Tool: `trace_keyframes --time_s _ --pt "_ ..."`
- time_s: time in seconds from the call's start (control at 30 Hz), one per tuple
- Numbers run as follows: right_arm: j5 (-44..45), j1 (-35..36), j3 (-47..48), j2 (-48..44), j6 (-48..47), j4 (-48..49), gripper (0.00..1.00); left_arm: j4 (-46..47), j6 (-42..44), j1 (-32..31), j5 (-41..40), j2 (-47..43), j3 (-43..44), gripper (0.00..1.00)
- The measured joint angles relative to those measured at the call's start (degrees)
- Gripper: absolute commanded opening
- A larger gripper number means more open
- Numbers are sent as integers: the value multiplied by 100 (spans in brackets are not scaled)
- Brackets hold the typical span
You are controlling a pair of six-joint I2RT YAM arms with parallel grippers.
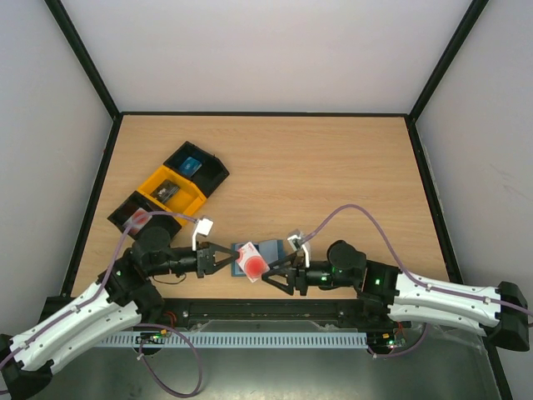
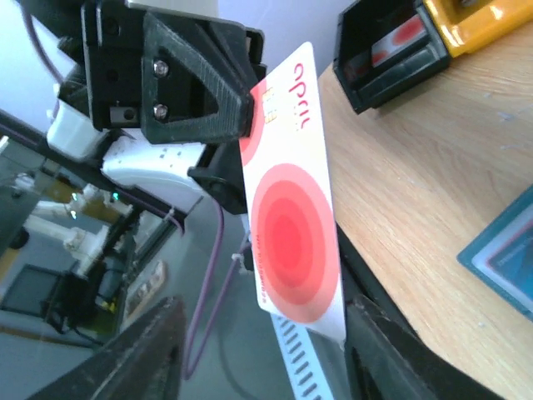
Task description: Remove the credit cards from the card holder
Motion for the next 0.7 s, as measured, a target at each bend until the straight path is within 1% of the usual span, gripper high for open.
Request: trace_keyframes --time_s 0.07,0.13,0.2,0.23,0.33,0.47,0.53,0.63,0.7 --pt "203 0 15 -107 7 -105 71 -140 -7 0 -310 -92 7 3" --pt "426 0 15 -262 70 -151 85 -315 -44 0 -750 -260 20 3" --pt "645 0 13 -431 160 -160 94 -487 -111 0 -1257 -466 42 3" --pt "767 0 11 -525 153 -155 98 -625 -179 0 -1663 -625 74 3" --pt "1025 0 -24 -708 262 -125 98 -984 -319 0 -2684 -951 197 3" --pt "1276 0 -83 -774 337 -125 98 -1714 -741 11 -4476 -1320 426 3" --pt "1351 0 -83 -763 343 -155 98 -2002 -946 15 -5211 -1467 455 3" --pt "1408 0 -90 -765 343 -173 98 -2420 -1215 15 -6255 -1652 455 3" --pt "1434 0 -103 -765 341 -173 98 -2636 -1410 15 -6800 -1670 457 3"
